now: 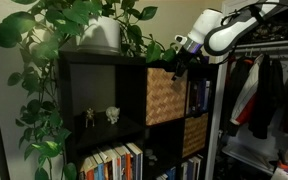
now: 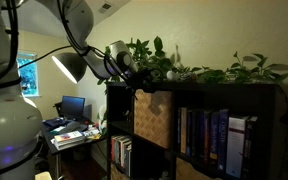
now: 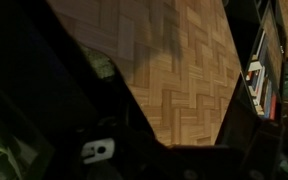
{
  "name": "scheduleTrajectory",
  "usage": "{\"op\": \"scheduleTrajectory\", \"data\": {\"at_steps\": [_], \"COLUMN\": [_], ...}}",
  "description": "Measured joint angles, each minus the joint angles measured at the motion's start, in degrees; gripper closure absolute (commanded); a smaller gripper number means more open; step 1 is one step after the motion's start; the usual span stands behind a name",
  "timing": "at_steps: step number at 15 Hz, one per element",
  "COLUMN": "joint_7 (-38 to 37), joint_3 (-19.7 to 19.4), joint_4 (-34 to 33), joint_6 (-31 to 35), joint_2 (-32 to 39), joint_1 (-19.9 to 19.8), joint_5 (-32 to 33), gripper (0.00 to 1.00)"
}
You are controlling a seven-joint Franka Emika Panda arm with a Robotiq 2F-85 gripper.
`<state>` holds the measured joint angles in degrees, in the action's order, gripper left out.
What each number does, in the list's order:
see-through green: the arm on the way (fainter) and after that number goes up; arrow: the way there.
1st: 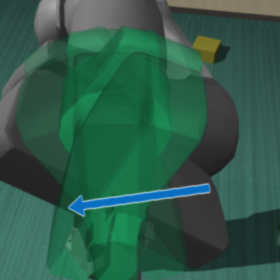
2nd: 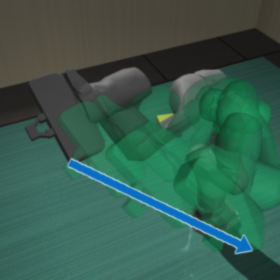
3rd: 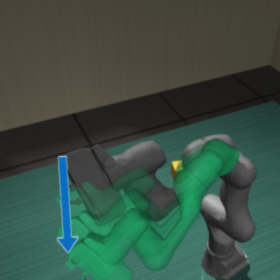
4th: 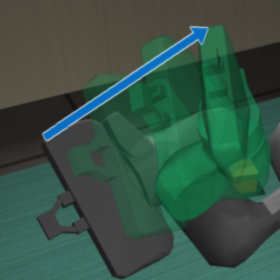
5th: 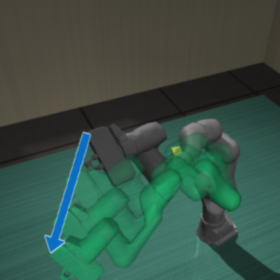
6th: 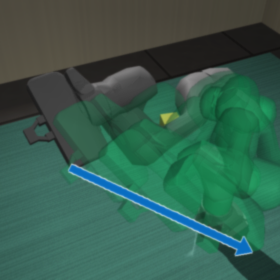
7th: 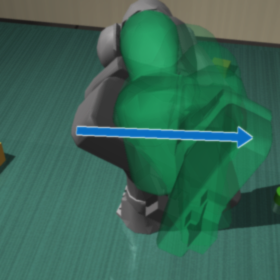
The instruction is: Open the shelf drawer, pick up two objects from the top of the shelve, put them in the drawer and close it
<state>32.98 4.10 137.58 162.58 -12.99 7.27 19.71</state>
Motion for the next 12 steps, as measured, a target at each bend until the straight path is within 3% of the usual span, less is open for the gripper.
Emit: {"op": "scheduleTrajectory", "data": {"at_steps": [6,12], "joint_7": [-13.4,-15.9], "joint_3": [4.1,4.6], "joint_4": [0.5,0.3], "joint_6": [3.1,2.9], "joint_2": [0.5,2.0], "joint_1": [-5.8,-6.1], "joint_5": [17.2,19.1], "gripper": [0.00,0.00]}}
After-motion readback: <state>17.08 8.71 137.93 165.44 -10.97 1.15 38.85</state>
